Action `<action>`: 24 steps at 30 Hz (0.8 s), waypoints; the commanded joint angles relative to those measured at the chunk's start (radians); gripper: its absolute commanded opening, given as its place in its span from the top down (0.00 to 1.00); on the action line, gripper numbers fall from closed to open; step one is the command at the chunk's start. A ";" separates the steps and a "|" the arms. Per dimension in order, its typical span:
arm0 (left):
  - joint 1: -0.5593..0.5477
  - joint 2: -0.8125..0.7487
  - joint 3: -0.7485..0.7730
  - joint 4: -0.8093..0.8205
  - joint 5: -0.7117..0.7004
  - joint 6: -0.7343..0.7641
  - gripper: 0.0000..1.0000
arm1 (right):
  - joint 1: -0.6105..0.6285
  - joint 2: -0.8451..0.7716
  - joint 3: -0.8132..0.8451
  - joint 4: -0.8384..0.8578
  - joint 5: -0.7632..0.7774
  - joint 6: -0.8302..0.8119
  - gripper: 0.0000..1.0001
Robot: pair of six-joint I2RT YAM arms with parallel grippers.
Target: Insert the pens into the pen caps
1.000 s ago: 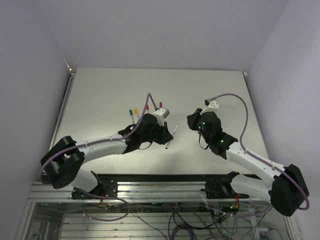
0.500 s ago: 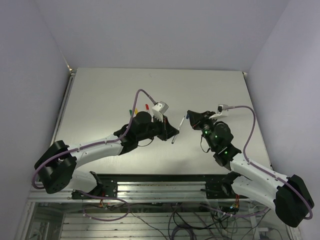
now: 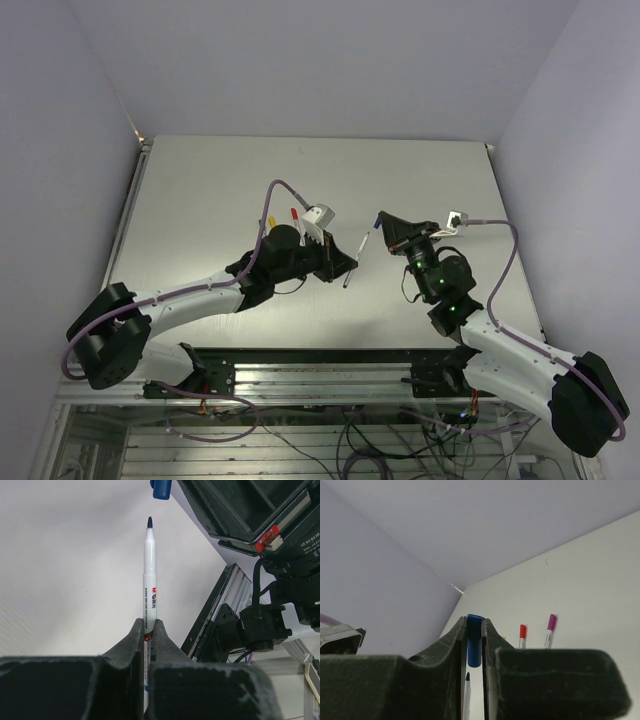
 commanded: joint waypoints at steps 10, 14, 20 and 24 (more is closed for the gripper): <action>0.005 -0.010 -0.006 0.063 0.013 -0.006 0.93 | -0.002 0.021 -0.004 0.049 -0.036 0.045 1.00; 0.006 -0.005 -0.007 0.066 0.013 -0.008 0.93 | -0.002 0.028 -0.006 0.052 -0.048 0.049 1.00; 0.005 -0.003 -0.011 0.070 0.010 -0.008 0.93 | -0.001 0.033 -0.007 0.052 -0.064 0.056 1.00; 0.005 -0.003 -0.009 0.068 0.004 -0.008 0.93 | -0.002 0.039 -0.006 0.044 -0.083 0.064 1.00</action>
